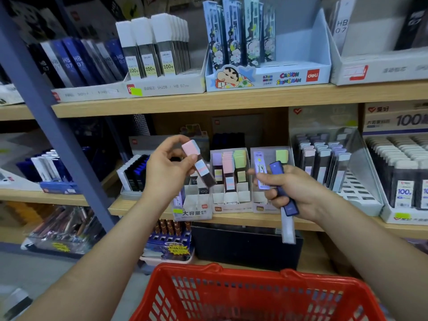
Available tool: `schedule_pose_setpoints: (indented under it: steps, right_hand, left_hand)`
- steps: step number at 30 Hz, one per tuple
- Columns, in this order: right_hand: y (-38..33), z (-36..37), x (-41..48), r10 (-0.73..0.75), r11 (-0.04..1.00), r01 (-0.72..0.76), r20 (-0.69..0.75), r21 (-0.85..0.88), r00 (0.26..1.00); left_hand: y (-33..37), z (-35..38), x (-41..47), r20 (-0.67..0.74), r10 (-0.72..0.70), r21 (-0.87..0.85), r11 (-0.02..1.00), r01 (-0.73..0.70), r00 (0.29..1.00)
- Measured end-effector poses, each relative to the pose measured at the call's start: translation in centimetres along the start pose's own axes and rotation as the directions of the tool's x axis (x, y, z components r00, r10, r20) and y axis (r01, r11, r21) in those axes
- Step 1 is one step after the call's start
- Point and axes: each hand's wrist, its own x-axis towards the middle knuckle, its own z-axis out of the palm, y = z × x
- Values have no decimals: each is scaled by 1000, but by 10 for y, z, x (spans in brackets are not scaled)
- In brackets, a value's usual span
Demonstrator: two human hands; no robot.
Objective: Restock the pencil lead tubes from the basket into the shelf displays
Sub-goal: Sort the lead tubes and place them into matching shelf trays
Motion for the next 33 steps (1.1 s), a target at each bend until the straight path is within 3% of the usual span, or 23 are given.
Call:
schedule_pose_setpoints:
  steps: [16, 23, 33]
  right_hand:
    - [9, -2, 13, -40, 999, 43, -91, 23, 995]
    - [10, -5, 12, -25, 1000, 26, -72, 12, 997]
    - [9, -5, 8, 8, 998, -9, -11, -60, 1000]
  left_hand:
    - [-22, 21, 15, 9, 122, 218, 968, -121, 992]
    - [-14, 35, 14, 151, 154, 191, 965, -181, 976]
    - [-32, 51, 11, 252, 143, 434, 867, -244, 957]
